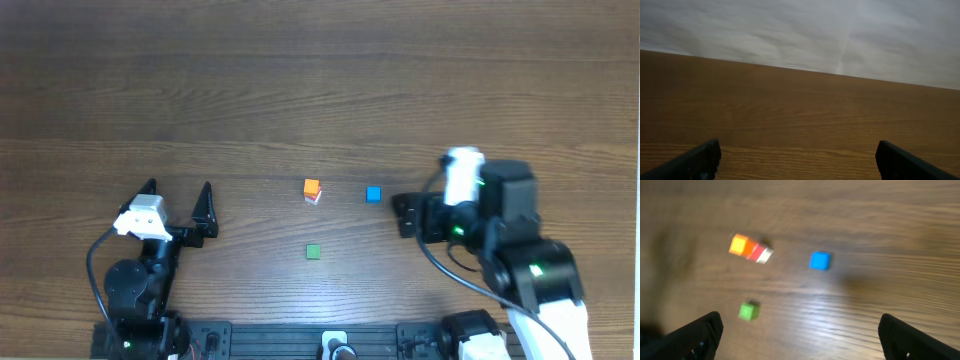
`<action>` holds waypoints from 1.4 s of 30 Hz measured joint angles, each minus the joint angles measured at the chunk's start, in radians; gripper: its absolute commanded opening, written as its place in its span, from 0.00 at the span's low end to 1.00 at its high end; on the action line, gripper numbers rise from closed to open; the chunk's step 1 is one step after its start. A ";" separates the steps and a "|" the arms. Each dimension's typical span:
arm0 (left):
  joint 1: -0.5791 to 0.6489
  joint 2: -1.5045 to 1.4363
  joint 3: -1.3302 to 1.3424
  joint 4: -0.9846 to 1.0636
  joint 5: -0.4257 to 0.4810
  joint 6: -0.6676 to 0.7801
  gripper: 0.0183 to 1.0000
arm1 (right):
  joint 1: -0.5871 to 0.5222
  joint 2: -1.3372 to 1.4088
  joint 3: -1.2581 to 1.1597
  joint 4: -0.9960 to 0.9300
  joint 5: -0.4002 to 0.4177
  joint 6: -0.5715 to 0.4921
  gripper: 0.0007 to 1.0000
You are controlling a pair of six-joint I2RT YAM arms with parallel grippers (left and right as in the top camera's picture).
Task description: Stack Cubes
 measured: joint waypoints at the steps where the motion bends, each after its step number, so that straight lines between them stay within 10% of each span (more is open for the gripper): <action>1: 0.000 0.000 0.000 0.000 0.000 0.000 1.00 | 0.049 0.027 0.003 0.006 0.005 0.016 0.99; 17: 0.000 0.000 0.000 0.000 0.000 0.000 1.00 | 0.682 0.335 0.008 0.053 0.191 0.480 0.99; 42: 0.000 0.000 0.000 0.000 0.000 0.000 1.00 | 0.797 0.664 0.008 0.188 0.187 0.708 0.96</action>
